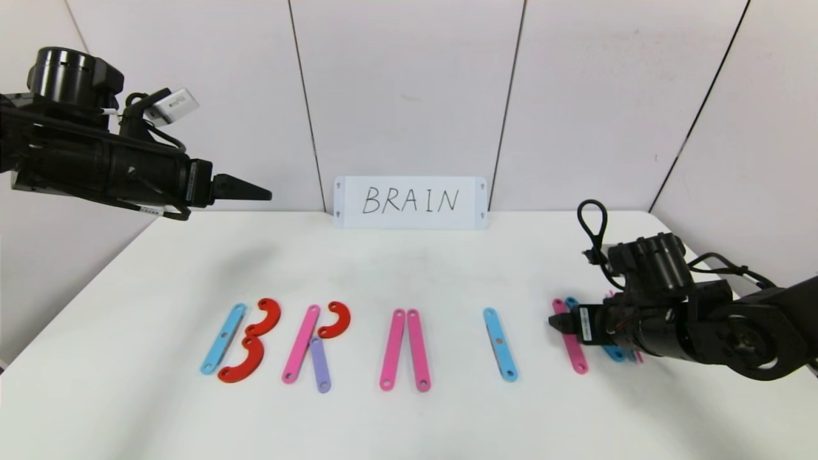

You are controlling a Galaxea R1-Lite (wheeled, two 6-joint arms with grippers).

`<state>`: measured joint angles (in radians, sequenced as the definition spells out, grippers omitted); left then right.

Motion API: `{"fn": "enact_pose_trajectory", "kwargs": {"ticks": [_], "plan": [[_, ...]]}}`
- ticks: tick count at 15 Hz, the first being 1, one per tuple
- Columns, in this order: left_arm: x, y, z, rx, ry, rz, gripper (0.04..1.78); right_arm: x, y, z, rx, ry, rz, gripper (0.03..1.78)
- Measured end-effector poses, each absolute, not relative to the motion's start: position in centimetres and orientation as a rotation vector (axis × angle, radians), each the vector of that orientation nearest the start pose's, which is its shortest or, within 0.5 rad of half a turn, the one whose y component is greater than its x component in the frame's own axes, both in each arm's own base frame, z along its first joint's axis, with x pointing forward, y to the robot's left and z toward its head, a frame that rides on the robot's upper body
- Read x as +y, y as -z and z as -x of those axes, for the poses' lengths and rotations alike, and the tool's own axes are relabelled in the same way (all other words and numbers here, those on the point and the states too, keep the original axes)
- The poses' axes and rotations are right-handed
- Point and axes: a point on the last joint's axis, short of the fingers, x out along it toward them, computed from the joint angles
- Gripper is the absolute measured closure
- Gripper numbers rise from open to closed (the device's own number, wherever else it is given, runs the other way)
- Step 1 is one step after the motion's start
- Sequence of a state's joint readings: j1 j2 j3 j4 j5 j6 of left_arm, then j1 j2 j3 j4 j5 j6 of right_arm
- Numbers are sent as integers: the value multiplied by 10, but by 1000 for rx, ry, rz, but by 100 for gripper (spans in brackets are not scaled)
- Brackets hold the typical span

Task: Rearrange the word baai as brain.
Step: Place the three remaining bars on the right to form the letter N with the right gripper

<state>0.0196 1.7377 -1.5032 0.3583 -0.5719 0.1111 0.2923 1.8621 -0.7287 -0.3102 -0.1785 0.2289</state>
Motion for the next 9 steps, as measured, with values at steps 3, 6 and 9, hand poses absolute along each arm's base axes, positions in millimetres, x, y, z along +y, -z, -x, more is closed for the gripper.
{"fn": "enact_pose_trajectory", "kwargs": {"ticks": [3, 6, 9], "plan": [[-6, -273, -319, 543, 566, 70, 8, 82, -84, -287, 814, -12, -24, 7], [-6, -273, -319, 543, 566, 69, 8, 83, -85, -287, 809, -17, -22, 7], [-6, -274, -319, 542, 566, 69, 8, 85, -90, -286, 793, -31, -26, 7]]}}
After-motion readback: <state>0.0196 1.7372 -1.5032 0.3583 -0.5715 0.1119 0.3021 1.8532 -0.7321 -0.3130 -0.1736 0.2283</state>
